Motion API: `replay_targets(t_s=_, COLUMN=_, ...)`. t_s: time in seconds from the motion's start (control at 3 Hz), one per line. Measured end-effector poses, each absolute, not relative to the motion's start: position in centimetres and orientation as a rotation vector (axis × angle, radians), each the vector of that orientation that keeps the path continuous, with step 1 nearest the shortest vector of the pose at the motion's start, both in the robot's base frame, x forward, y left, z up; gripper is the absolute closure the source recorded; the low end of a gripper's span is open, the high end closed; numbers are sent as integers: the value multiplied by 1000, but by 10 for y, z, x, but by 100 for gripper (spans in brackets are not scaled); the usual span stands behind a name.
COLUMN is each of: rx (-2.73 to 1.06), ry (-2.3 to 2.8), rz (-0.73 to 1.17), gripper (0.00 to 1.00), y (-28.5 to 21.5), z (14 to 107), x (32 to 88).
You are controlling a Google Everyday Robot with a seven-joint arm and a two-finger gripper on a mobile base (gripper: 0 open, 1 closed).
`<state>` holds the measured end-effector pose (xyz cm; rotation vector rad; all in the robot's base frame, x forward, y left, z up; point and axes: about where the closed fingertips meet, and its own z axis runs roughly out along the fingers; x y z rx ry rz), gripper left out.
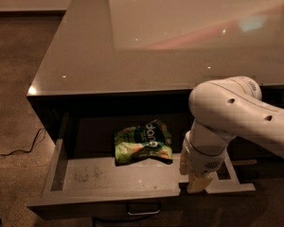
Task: Open top drawer
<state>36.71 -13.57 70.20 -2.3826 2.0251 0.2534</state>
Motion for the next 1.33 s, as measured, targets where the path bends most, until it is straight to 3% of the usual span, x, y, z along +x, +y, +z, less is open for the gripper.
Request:
replay_targets(t_s=0.67, rx=-2365, ry=2000, rz=247, gripper=99, y=-133, z=696, x=378)
replay_targets(t_s=1.33, rx=-2369, ry=1960, rz=251, gripper=100, y=-122, z=684, x=395)
